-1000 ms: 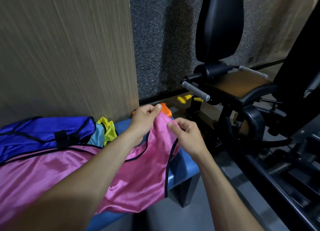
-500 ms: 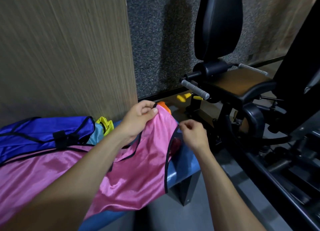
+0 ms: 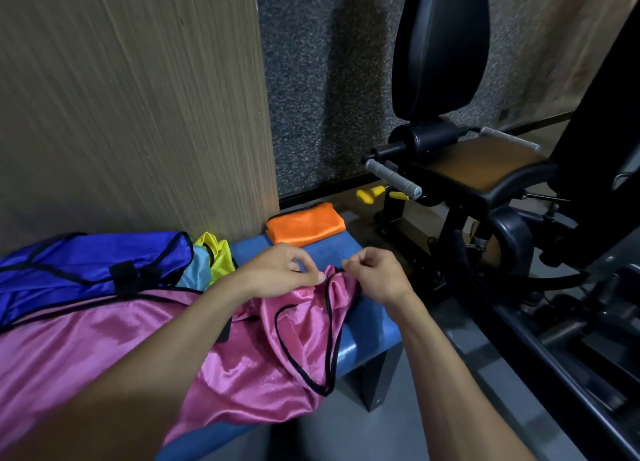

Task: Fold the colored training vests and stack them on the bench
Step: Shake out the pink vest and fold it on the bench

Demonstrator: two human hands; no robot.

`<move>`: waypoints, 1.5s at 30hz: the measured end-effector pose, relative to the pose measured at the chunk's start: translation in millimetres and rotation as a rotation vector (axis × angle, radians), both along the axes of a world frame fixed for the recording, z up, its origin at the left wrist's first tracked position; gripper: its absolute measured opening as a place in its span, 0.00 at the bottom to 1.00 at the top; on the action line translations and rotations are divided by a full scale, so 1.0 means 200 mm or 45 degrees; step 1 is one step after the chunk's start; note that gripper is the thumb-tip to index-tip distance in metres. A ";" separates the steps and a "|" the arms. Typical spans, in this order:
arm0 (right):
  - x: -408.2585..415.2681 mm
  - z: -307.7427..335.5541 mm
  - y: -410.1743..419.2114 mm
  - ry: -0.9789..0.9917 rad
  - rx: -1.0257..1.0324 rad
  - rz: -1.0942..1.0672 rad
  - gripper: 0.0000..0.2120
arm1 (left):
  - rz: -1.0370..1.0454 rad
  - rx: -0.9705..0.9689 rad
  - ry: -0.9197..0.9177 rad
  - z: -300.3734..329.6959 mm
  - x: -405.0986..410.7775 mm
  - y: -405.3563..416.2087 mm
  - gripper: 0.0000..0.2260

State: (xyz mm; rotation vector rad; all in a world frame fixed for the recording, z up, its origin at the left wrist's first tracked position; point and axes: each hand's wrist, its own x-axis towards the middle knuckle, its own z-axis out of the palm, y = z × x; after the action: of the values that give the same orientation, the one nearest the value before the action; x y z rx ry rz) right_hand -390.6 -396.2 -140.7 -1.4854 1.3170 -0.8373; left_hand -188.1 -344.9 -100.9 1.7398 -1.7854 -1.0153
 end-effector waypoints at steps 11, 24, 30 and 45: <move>0.01 0.15 0.09 -0.494 0.302 0.027 0.06 | 0.102 -0.301 -0.087 -0.01 -0.08 0.03 0.06; 0.00 0.17 0.11 -0.471 0.124 0.376 0.10 | 0.235 -0.837 -0.278 0.08 -0.03 0.07 0.05; 0.05 0.10 0.10 0.054 -0.476 -0.020 0.10 | -0.148 -0.400 0.153 0.15 -0.06 0.12 0.02; 0.01 0.18 0.14 -0.197 -0.518 0.316 0.20 | 0.103 -0.273 0.199 0.10 0.00 0.01 0.16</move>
State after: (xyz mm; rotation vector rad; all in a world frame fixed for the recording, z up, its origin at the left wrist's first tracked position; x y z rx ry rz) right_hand -387.9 -368.0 -105.1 -1.8132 0.8564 -1.0733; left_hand -189.1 -343.6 -81.5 1.5454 -1.6470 -0.8664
